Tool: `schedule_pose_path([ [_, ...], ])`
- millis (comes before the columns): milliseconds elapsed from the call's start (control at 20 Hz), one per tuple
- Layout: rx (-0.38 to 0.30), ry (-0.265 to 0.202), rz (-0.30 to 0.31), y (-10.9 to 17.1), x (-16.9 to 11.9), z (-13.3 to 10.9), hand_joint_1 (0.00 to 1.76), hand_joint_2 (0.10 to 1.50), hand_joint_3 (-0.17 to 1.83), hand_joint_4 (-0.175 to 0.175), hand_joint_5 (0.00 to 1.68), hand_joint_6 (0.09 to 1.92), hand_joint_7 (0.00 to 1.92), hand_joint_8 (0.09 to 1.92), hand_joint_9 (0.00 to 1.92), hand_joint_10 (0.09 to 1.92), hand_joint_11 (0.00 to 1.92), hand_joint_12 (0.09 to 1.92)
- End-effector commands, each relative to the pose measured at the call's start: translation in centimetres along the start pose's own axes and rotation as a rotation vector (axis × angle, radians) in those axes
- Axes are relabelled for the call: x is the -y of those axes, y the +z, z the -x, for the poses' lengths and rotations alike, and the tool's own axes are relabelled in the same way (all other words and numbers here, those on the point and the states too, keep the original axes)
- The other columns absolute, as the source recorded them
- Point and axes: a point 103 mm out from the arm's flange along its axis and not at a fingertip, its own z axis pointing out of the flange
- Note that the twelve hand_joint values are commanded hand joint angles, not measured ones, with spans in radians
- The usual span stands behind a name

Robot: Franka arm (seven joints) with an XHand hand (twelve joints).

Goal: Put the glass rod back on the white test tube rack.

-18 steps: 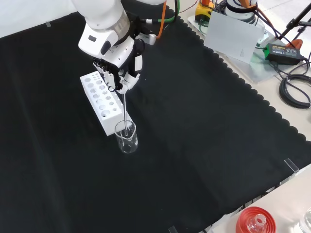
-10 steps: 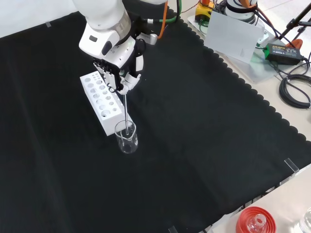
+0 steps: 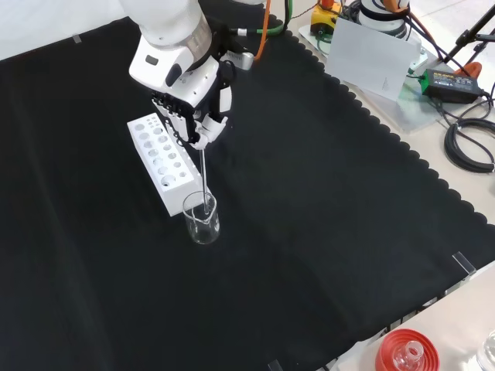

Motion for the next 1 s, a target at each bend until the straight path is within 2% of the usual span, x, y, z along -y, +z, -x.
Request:
schedule_pose_path([
  [50,0.002,0.001,0.019,-1.0,0.4,-0.2,1.33,0.71,0.56,-0.175,1.19,0.53,1.38,0.67,1.76,0.30,1.56,0.65],
  [300,-0.003,0.013,0.042,-3.2,2.1,-0.6,1.33,0.71,0.56,-0.175,1.19,0.54,1.38,0.68,1.76,0.30,1.56,0.65],
  [1000,0.006,0.056,0.115,-7.5,6.0,1.2,1.33,0.71,0.56,-0.175,1.19,0.54,1.38,0.68,1.76,0.31,1.56,0.65],
])
